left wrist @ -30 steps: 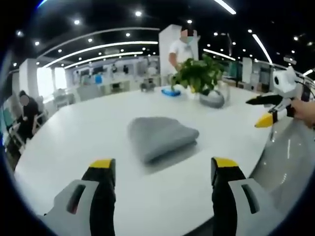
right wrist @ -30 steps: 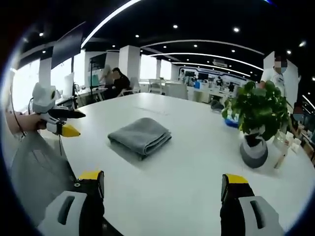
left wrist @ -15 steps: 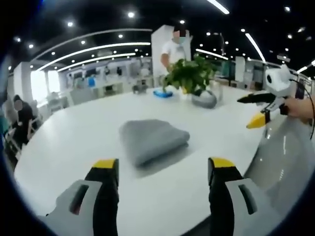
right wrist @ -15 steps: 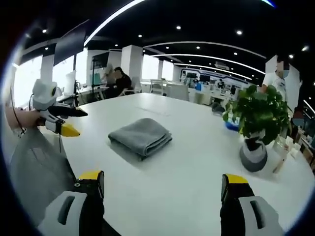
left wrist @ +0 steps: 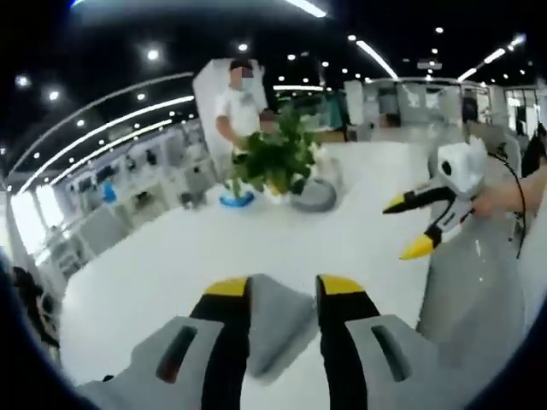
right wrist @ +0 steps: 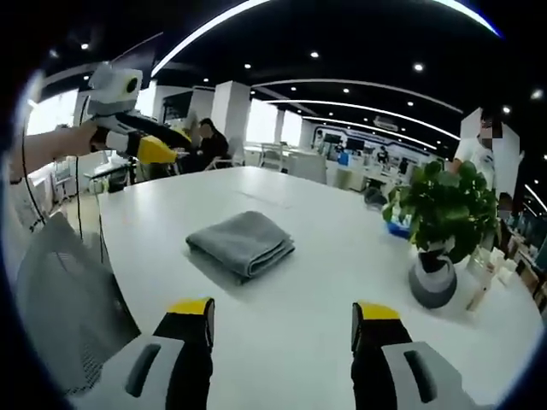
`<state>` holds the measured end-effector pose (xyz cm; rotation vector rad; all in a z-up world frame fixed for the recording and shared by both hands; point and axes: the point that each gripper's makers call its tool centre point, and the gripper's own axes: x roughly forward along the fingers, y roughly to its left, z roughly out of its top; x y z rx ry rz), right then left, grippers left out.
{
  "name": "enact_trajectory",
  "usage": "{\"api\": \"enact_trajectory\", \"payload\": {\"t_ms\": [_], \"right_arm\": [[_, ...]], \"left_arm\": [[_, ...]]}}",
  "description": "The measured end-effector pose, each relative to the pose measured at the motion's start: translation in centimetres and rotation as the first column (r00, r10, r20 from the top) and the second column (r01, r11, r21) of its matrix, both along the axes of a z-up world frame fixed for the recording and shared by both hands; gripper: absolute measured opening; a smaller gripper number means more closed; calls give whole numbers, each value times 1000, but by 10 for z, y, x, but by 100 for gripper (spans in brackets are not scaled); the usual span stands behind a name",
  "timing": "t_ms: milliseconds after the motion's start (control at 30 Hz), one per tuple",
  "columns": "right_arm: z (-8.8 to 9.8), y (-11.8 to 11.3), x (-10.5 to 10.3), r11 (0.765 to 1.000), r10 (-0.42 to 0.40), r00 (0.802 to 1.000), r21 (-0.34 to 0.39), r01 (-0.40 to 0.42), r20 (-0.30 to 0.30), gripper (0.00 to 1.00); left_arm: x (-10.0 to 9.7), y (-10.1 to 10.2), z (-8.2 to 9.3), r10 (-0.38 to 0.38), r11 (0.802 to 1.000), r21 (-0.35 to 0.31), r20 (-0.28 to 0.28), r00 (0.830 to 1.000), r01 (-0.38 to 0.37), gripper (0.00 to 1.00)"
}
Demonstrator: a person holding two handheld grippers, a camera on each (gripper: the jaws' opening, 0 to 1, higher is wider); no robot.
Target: Open the folded towel by lifting each exposed corner and separating the folded layers until the towel lies flat within the target outline without major curled edges
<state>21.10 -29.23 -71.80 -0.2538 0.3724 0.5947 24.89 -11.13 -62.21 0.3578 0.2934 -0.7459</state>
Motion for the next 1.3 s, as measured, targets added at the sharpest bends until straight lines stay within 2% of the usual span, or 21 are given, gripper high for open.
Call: {"api": "enact_trajectory", "payload": {"t_ms": [67, 167, 267, 300, 333, 400, 533, 633, 700, 767, 833, 900, 1000, 1033, 1067, 1100, 1200, 1300], "right_arm": [[1, -1, 1, 1000, -7, 1000, 4, 7, 3, 63], [4, -4, 2, 1000, -24, 1000, 7, 24, 15, 63], [5, -7, 4, 999, -40, 999, 14, 39, 20, 62], [5, -8, 4, 999, -41, 999, 14, 41, 20, 61], [4, -9, 4, 999, -44, 999, 13, 44, 17, 61], [4, -10, 4, 999, -48, 999, 8, 48, 15, 60], [1, -11, 5, 999, -50, 999, -5, 50, 9, 59], [1, -12, 5, 999, -52, 999, -2, 52, 8, 58], [1, -15, 6, 998, -65, 998, 19, 65, 0, 52], [-1, -20, 8, 996, -85, 996, 18, 85, -14, 47], [0, -22, 8, 995, -93, 996, 22, 93, -13, 46], [0, -21, 8, 995, -95, 995, 26, 96, -11, 47], [0, -20, 7, 996, -91, 996, 21, 91, -11, 46], [0, -20, 7, 996, -90, 996, 21, 90, -10, 46], [1, -21, 8, 995, -92, 996, 24, 92, -8, 46], [1, -21, 8, 995, -94, 996, 28, 94, -6, 46], [4, -23, 9, 993, -106, 994, 48, 106, 0, 46], [7, -24, 10, 991, -115, 993, 66, 114, 7, 46]], "left_arm": [[8, -10, -9, -48, 997, 51, -44, 998, 50, 28], [15, -24, -32, -116, 979, 158, -86, 990, 128, 28], [16, -46, -62, -189, 949, 227, -140, 972, 217, 25], [16, -48, -65, -197, 945, 235, -144, 970, 227, 25], [17, -56, -81, -222, 926, 274, -165, 961, 261, 24], [19, -62, -99, -230, 908, 310, -194, 954, 282, 23], [31, -72, -126, -205, 910, 309, -243, 948, 276, 20], [40, -74, -139, -191, 904, 333, -251, 949, 270, 15], [45, -76, -149, -185, 891, 361, -264, 947, 274, 12], [50, -78, -156, -179, 890, 365, -274, 945, 274, 11], [53, -76, -169, -143, 893, 364, -326, 934, 264, 10], [54, -75, -177, -130, 893, 365, -350, 928, 263, 11], [53, -72, -188, -130, 866, 412, -363, 923, 284, 13], [55, -70, -191, -151, 837, 458, -334, 930, 300, 14], [55, -71, -193, -165, 829, 465, -328, 930, 311, 14], [52, -73, -196, -155, 836, 455, -343, 927, 308, 14], [54, -72, -206, -144, 831, 465, -351, 925, 306, 12], [58, -71, -206, -117, 842, 458, -361, 925, 285, 8]]}}
